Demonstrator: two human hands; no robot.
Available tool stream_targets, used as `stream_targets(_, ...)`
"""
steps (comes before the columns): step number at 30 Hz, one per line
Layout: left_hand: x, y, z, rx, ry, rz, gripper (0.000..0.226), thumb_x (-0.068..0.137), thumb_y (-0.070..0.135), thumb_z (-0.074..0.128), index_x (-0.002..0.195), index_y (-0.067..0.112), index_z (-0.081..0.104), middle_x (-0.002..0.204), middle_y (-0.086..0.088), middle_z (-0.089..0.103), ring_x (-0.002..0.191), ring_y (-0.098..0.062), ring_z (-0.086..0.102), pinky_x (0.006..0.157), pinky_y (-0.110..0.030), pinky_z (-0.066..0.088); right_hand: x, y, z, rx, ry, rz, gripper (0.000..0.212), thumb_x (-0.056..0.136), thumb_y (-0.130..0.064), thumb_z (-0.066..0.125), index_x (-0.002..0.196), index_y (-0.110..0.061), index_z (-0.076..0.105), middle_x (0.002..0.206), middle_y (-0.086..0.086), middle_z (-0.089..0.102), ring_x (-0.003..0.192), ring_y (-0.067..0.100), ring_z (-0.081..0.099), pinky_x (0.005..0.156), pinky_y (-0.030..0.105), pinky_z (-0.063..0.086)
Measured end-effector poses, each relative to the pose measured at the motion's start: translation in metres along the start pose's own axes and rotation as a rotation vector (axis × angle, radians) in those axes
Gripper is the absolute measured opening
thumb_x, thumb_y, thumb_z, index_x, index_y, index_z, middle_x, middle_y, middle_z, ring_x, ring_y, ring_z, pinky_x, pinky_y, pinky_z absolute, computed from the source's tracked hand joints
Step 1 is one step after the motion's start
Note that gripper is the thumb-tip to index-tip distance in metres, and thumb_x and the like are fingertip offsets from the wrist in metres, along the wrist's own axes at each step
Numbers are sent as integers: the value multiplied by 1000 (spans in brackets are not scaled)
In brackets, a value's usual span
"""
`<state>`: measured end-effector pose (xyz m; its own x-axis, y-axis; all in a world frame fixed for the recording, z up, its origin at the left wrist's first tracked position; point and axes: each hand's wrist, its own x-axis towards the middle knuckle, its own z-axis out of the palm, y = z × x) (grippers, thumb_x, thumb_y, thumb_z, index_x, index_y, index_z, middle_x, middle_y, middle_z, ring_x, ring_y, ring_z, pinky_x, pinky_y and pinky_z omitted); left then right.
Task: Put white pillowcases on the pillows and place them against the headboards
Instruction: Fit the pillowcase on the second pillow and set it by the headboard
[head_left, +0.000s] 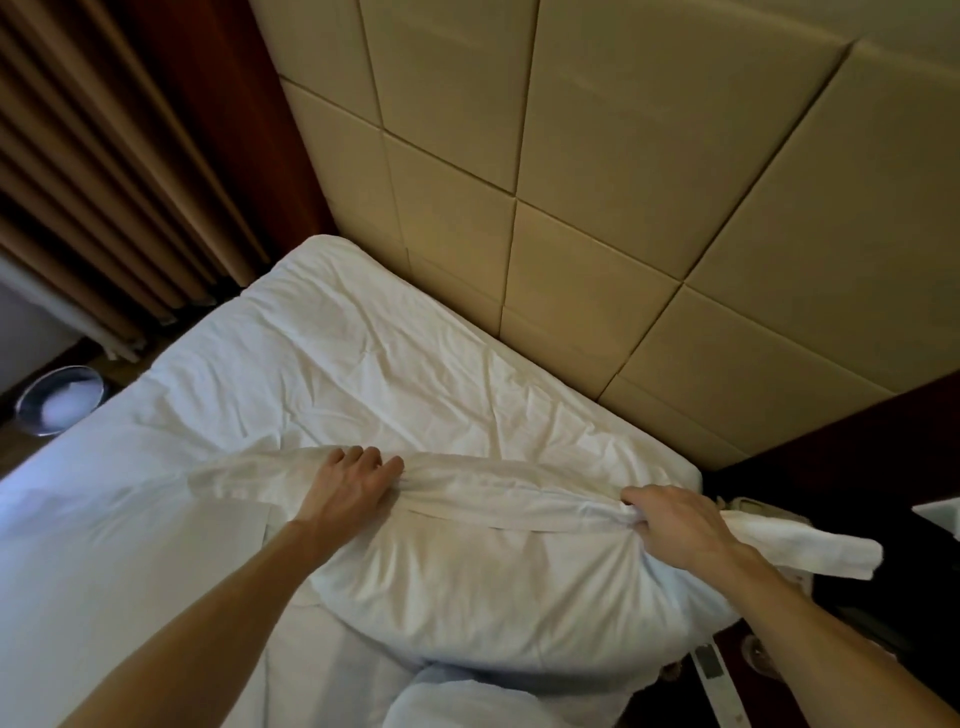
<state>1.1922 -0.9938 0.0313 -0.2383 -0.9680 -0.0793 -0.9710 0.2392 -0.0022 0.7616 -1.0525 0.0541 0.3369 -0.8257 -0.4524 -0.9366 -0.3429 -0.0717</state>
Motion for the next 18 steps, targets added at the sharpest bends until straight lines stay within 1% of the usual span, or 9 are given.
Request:
stream_targets(1, -4, 7, -6, 13, 21, -13, 18, 86, 27, 45, 95, 17, 57, 75, -4, 56, 64, -28, 54, 63, -39, 45, -3, 5, 1, 13, 28, -23, 14, 85, -20, 53, 95, -30, 52, 87, -11, 60, 82, 15, 58, 56, 30, 35)
stream_targets(3, -8, 20, -18, 57, 34, -37, 17, 80, 17, 61, 97, 14, 57, 75, -5, 56, 64, -28, 54, 61, -39, 45, -7, 13, 0, 27, 83, -72, 20, 87, -19, 53, 104, -29, 53, 91, -10, 58, 86, 16, 57, 61, 31, 35)
stream_targets(5, -11, 31, -31, 93, 23, -54, 33, 67, 9, 75, 96, 12, 58, 73, -6, 55, 62, -30, 55, 58, -39, 43, -8, 20, -4, 21, 137, -115, 25, 84, -15, 53, 105, -28, 52, 86, -10, 52, 82, 16, 54, 62, 31, 32)
stream_targets(7, -15, 40, -45, 95, 15, -81, 41, 60, 7, 80, 93, 12, 56, 71, -6, 55, 62, -31, 56, 58, -39, 43, -10, 29, -9, 23, 157, -143, 24, 82, -13, 54, 102, -26, 52, 81, -11, 48, 77, 15, 50, 61, 31, 31)
stream_targets(9, -25, 51, -56, 99, 17, -96, 42, 58, 6, 81, 91, 13, 56, 69, -4, 55, 62, -31, 56, 57, -38, 45, -15, 40, -11, 35, 169, -160, 23, 82, -14, 56, 101, -26, 54, 82, -11, 51, 77, 15, 53, 60, 30, 33)
stream_targets(11, -37, 65, -65, 108, 25, -86, 39, 62, 4, 79, 92, 14, 55, 68, -3, 54, 61, -29, 55, 57, -38, 46, -22, 48, -12, 49, 185, -186, 22, 81, -14, 56, 99, -27, 53, 83, -10, 56, 78, 16, 56, 58, 31, 34)
stream_targets(13, -46, 72, -71, 105, 34, -104, 37, 66, 0, 77, 92, 13, 55, 67, -4, 53, 60, -29, 54, 57, -38, 47, -30, 52, -17, 86, 186, -214, 20, 80, -14, 56, 90, -29, 49, 80, -10, 56, 74, 17, 56, 54, 31, 31)
stream_targets(15, -54, 75, -78, 107, 46, -143, 39, 63, -7, 75, 92, 12, 56, 66, -5, 54, 60, -30, 53, 56, -38, 48, -38, 53, -23, 110, 188, -223, 19, 78, -13, 56, 79, -26, 42, 72, -8, 55, 68, 19, 56, 48, 30, 27)
stream_targets(18, -60, 79, -93, 104, 87, -189, 48, 53, -17, 68, 90, 11, 56, 65, -5, 56, 61, -29, 52, 54, -38, 46, -52, 53, -33, 116, 241, -250, 16, 78, -14, 56, 76, -22, 42, 68, -7, 55, 64, 21, 55, 47, 30, 28)
